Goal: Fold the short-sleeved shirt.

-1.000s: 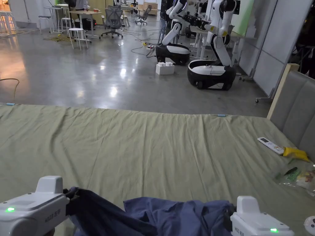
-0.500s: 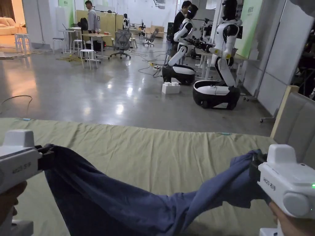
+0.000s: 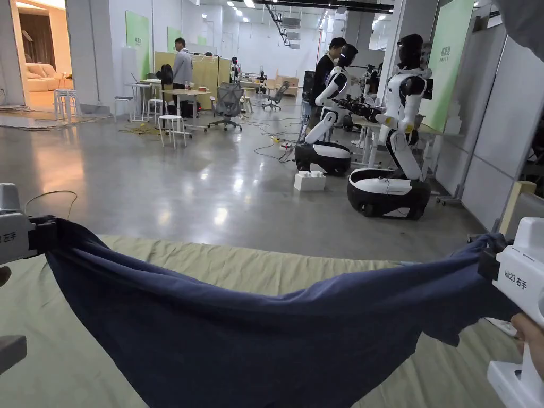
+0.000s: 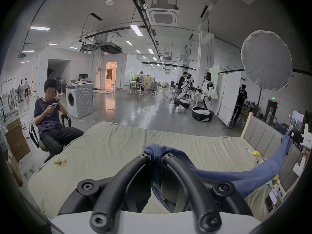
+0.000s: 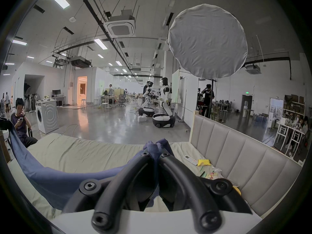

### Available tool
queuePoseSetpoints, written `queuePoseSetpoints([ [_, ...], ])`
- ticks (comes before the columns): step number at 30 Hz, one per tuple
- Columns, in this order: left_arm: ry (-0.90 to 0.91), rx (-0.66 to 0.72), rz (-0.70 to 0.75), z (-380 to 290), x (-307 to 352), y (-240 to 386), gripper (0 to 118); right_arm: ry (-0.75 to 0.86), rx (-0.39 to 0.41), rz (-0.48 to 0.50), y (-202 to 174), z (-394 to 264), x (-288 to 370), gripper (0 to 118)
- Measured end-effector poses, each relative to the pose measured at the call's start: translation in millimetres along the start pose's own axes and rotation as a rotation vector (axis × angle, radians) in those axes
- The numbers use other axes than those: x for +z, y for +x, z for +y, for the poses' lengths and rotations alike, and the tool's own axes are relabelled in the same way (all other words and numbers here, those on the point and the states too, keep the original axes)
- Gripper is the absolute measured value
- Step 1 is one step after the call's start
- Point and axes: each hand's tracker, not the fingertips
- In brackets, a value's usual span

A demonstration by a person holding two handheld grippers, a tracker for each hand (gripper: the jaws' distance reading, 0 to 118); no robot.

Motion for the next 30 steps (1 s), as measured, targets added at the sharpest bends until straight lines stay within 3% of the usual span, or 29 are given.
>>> queuePoseSetpoints([
  [13,0.017,-0.042,0.019,32,-29,21,10,0.035,0.035,-0.020,-28,41,-39,4],
  [20,0.038,-0.072,0.032,41,-31,24,10,0.071,0.061,-0.035,-23,51,-52,4],
  [30,-0.081,-0.070,0.015,-67,-8,14,10,-0.070,0.062,0.005,-14,-51,-13,4],
])
